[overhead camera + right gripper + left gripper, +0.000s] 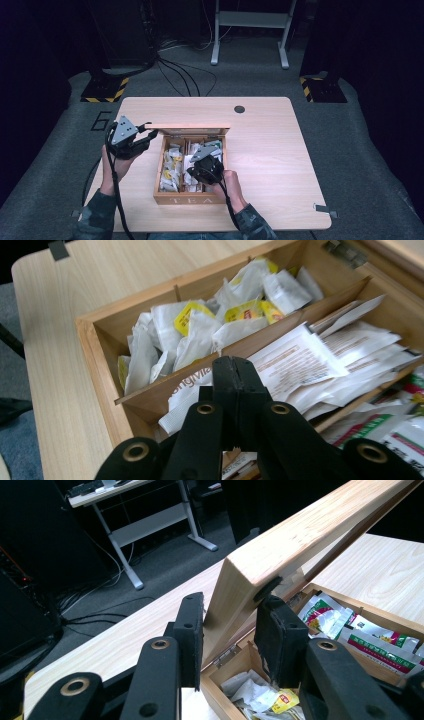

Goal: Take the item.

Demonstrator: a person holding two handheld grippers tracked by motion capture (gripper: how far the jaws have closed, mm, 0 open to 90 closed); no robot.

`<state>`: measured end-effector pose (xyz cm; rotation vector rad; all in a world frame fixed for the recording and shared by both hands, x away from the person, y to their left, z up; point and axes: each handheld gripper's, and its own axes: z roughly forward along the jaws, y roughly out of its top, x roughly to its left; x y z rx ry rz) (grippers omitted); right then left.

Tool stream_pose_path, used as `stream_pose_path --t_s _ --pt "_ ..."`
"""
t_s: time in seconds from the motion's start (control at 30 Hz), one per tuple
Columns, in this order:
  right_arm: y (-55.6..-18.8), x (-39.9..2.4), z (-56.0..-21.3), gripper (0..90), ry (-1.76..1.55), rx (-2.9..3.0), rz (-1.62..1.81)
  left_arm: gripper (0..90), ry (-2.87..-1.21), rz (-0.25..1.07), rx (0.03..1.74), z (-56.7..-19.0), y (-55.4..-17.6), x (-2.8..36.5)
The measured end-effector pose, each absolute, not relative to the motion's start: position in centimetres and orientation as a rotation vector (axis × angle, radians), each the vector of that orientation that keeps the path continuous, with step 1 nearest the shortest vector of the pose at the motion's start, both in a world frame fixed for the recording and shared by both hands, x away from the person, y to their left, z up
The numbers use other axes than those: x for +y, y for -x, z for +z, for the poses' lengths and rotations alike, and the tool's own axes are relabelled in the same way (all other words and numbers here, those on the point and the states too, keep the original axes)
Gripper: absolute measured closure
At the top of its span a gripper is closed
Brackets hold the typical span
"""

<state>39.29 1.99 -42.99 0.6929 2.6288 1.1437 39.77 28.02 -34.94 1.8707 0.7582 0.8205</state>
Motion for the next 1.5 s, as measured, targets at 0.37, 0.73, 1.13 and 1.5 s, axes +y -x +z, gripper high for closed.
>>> stream_pose_path --t_s 0.37,0.73,1.13,1.5 --pt "-39.2 -0.4 -41.4 90.0 -0.735 2.523 1.248 64.4 -1.872 0.823 0.759 -34.9 -39.8 28.0" --pt "-38.8 -2.7 -40.0 90.0 -0.780 2.433 1.306 64.3 -1.868 0.816 0.762 -35.0 -39.7 28.0" --pt "-38.3 -5.5 -38.9 90.0 -0.828 2.345 1.332 64.4 -1.867 0.818 0.762 -35.0 -39.7 28.0" --pt "-38.1 -8.1 -38.4 90.0 -0.885 2.285 1.326 64.4 -1.868 0.817 0.762 -35.0 -39.7 28.0"
